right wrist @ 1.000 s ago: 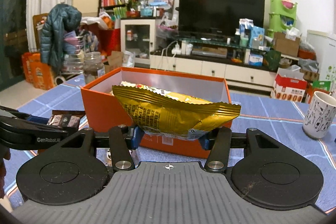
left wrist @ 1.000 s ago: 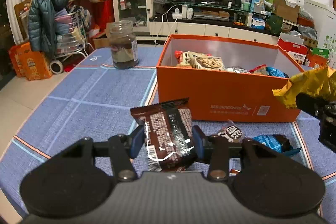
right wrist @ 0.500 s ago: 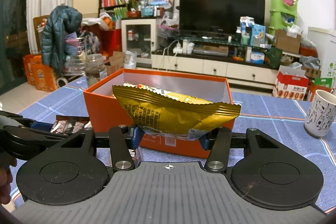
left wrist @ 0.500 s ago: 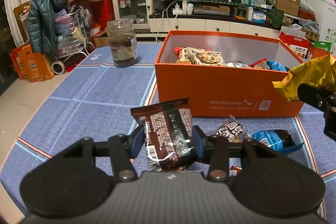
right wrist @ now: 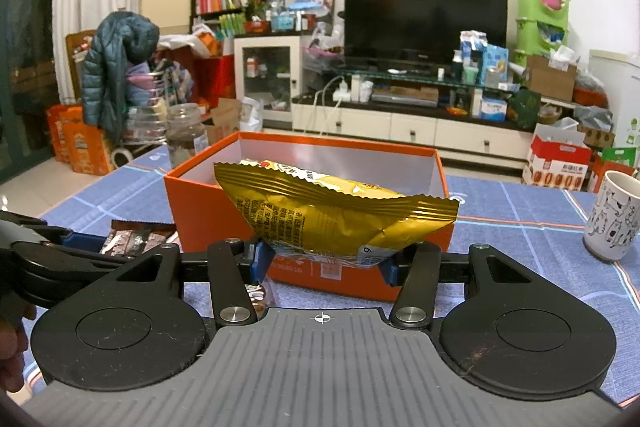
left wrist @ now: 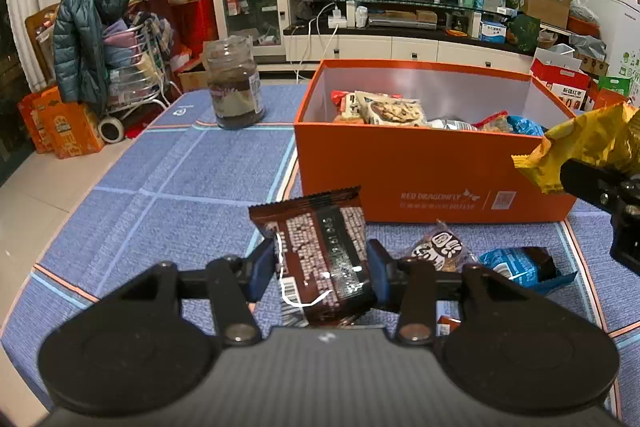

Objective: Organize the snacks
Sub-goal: 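Lift both held snacks up and carry them over the orange box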

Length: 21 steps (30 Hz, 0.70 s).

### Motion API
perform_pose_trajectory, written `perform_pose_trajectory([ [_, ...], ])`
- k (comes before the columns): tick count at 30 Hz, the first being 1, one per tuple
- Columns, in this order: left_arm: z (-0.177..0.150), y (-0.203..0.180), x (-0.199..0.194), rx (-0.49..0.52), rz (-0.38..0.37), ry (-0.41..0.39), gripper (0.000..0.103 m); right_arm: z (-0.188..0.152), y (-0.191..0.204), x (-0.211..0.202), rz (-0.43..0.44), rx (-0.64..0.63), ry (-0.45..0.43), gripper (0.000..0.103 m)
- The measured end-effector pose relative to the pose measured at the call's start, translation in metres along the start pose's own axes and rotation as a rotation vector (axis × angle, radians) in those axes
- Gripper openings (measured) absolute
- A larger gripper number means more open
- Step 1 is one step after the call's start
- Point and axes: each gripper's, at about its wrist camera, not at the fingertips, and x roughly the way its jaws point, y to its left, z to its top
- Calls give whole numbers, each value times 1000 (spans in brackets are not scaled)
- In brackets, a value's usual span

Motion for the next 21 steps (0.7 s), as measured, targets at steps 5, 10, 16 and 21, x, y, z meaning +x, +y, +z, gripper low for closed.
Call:
perform_pose_trajectory([
  [5,1,-1,-1,-1,-5,-2,44,2,0,-3,5,3,-4,38],
  [10,3,-3,-3,6,-10,-3,44,4,1,-3,9,5,-9,37],
  [16,3,-1,-4,7,-12,-8,44,5,4,-3,15,3,-2,37],
  [21,4,-2,-5,8,-10,-6,44,7,8,-1,24,3,8,38],
])
